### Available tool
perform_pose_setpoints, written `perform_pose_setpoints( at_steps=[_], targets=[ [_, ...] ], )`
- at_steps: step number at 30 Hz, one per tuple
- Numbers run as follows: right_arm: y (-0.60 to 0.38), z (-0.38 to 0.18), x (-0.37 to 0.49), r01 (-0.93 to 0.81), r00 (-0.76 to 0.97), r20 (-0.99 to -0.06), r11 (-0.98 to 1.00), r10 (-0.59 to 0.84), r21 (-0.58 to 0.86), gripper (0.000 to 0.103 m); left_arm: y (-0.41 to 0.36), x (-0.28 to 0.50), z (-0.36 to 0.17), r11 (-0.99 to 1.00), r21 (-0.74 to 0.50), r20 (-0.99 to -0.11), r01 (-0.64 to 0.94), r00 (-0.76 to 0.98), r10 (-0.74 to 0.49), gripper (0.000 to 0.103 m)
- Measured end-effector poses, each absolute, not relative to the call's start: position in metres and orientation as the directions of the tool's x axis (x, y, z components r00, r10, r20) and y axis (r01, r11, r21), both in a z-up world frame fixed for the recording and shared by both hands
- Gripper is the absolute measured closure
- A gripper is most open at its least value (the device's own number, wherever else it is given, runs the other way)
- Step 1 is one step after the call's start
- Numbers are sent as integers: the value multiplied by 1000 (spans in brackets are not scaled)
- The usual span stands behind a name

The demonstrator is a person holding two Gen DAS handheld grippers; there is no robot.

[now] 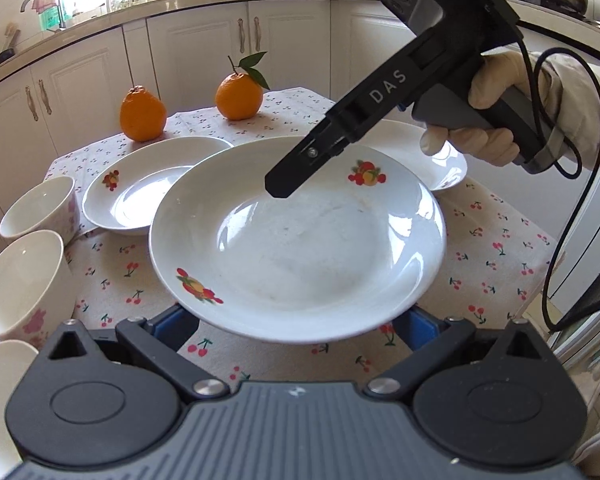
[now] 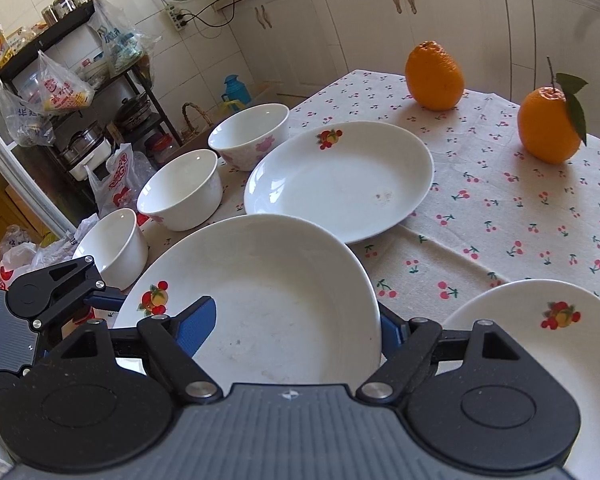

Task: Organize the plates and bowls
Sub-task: 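Lift the large white plate with the right gripper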

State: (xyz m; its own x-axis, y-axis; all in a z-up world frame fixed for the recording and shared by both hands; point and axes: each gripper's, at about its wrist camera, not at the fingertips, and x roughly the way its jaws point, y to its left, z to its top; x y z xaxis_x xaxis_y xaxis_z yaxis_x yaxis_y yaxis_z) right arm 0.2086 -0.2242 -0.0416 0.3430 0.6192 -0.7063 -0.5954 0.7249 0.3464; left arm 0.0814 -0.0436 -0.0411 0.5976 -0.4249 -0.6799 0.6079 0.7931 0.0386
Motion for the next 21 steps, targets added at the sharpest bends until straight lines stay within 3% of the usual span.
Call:
perform_pose_setpoints(
  at_steps=[21],
  targets=[
    [-314,-38,205,-446,483,-714,844,507,297,17,-116,120,-40,669,8,-683,743,493,-540,2]
  ],
)
